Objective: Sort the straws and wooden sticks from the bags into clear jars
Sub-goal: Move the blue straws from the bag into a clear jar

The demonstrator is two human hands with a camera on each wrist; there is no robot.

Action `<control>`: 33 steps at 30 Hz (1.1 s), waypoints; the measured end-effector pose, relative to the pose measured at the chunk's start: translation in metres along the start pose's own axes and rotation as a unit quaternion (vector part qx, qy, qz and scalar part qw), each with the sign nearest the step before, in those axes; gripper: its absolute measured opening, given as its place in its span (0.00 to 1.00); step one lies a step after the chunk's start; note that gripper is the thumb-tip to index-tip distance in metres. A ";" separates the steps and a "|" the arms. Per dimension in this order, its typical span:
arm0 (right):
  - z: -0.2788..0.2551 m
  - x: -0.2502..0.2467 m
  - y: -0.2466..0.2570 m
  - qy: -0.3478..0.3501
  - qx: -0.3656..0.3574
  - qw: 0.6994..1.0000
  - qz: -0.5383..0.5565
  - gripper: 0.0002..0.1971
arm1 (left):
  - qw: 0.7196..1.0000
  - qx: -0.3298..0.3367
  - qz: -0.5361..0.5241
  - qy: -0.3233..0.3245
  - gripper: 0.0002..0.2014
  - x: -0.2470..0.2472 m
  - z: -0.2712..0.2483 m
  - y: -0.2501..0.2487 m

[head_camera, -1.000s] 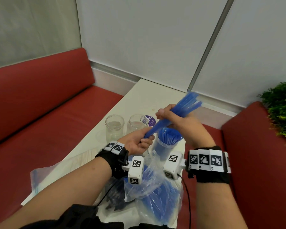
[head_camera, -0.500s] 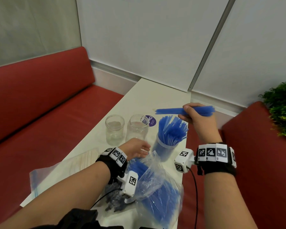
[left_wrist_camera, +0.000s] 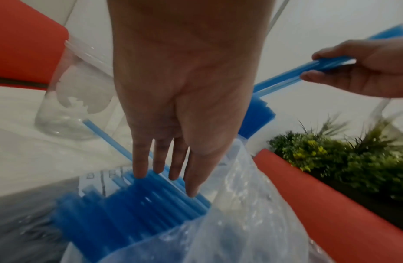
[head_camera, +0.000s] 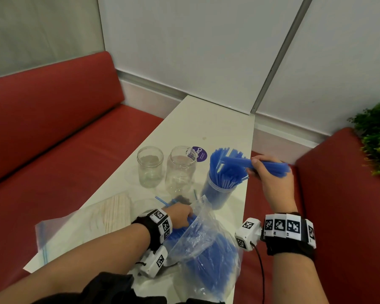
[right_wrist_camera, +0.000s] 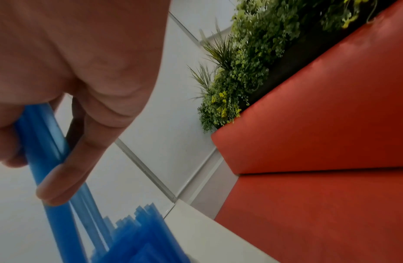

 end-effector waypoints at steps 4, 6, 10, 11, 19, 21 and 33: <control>0.007 0.015 0.000 0.058 0.003 0.991 -0.123 0.03 | 0.988 0.040 0.151 -0.014 0.23 0.008 -0.006 -0.012; 0.018 0.030 -0.003 0.090 0.004 0.974 -0.206 0.05 | 0.973 0.038 0.226 -0.034 0.27 0.012 -0.007 -0.014; 0.043 0.058 -0.028 0.127 0.074 0.946 -0.289 0.06 | 0.954 0.047 0.290 -0.053 0.24 0.015 -0.007 -0.019; 0.046 0.064 -0.036 0.132 0.094 0.939 -0.302 0.06 | 0.949 0.053 0.306 -0.061 0.23 0.015 -0.006 -0.021; 0.054 0.081 -0.050 0.129 0.100 0.919 -0.358 0.15 | 0.946 0.133 0.285 -0.077 0.31 0.026 0.004 -0.025; 0.054 0.082 -0.026 0.078 0.009 0.943 -0.322 0.20 | 0.948 0.115 0.293 -0.037 0.34 0.035 0.006 -0.019; 0.017 0.104 -0.105 0.214 -0.013 0.766 -0.606 0.37 | 0.933 0.108 0.340 -0.036 0.20 0.016 -0.014 -0.040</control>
Point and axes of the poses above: each hand's wrist, its own z-axis towards the middle knuckle, its own x-axis out of the palm, y = z × x, the point moved 10 cm from there along z, towards the middle knuckle, and after that the axes turned 5 degrees about z, right-handed, at the moved point
